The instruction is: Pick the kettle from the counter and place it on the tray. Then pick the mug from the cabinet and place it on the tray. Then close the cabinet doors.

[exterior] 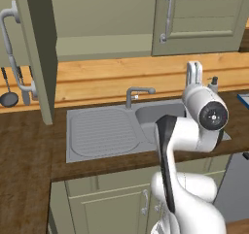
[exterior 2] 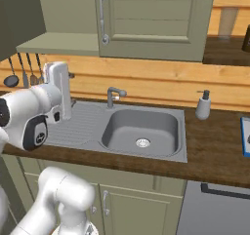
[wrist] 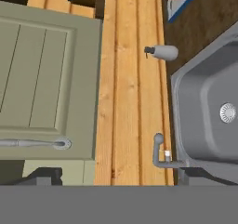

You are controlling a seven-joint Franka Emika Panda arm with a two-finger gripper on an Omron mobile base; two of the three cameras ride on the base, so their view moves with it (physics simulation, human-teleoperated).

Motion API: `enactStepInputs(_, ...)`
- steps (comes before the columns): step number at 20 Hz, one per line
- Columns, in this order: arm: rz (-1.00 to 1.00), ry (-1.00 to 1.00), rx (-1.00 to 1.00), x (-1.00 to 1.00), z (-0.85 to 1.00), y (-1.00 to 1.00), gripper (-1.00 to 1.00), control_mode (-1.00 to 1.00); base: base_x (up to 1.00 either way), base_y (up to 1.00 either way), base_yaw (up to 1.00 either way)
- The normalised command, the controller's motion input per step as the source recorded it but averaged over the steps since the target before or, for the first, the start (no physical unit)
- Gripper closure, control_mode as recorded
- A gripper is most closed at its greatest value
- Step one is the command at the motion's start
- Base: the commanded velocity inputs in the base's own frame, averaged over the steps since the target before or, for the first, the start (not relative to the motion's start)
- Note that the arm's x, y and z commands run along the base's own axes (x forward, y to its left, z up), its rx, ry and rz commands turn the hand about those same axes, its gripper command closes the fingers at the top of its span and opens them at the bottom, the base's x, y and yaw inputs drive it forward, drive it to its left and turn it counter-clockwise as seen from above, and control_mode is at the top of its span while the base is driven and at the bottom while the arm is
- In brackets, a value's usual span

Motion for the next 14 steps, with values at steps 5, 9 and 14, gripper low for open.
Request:
enactStepInputs(5, 0.0, 0.0, -0.08, -1.0, -0.04, 0.67, -1.0, -1.0, 0.0, 0.0, 0.0)
enactStepInputs(9, 0.06, -0.01, -0.12, -0.99, -0.34, 0.5, -1.0, -1.0, 0.0, 0.0, 0.0)
enactStepInputs(14, 0.13, -0.14, -0.08, -0.67, -0.4, 0.45, -1.0, -1.0, 0.0, 0.0, 0.0)
